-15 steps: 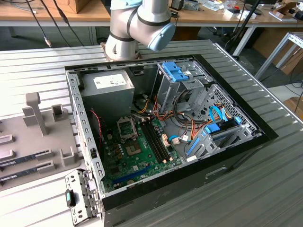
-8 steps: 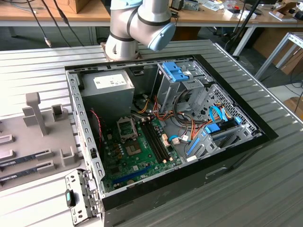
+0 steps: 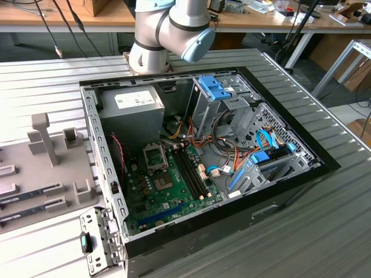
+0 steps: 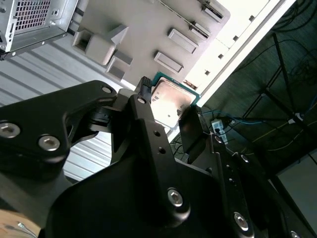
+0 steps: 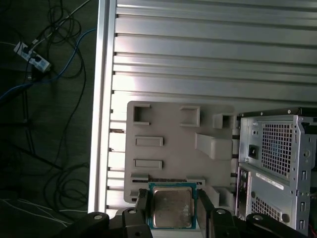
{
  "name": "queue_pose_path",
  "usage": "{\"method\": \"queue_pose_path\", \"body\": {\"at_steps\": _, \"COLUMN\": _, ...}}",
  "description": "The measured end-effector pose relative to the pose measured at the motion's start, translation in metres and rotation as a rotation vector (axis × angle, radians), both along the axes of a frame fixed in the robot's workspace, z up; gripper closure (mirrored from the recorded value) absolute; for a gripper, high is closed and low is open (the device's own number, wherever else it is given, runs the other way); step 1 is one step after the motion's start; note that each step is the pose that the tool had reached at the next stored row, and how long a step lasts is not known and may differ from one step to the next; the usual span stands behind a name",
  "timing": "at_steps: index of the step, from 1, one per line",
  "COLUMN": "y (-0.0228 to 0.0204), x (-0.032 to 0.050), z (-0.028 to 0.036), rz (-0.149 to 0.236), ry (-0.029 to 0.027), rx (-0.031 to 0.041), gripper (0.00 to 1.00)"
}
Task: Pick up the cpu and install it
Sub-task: 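Pick up the cpu and move it towards the insertion slot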
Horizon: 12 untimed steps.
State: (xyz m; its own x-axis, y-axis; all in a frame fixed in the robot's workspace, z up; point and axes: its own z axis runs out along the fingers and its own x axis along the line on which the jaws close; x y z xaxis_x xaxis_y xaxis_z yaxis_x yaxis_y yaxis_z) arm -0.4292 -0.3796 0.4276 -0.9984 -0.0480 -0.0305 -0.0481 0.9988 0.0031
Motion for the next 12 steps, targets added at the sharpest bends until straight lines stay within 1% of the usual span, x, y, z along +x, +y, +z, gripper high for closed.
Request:
{"method": "queue_pose_path", "body": {"at_steps": 2, "y": 0.0000, "x": 0.0016, "z": -0.0001, "rz": 0.000, "ry": 0.0000, "rx": 0.0000, "gripper": 0.53}}
{"method": "queue_pose_path", "body": {"at_steps": 6, "y": -0.0002, "x": 0.0076, "z": -0.0002, "rz": 0.000, "ry": 0.0000, "rx": -0.0001, "gripper": 0.53}}
{"method": "queue_pose_path", "body": {"at_steps": 12, "y": -0.0007, "x": 0.0132, "z": -0.0005, "rz": 0.000, "ry": 0.0000, "rx": 0.0000, "gripper": 0.53}}
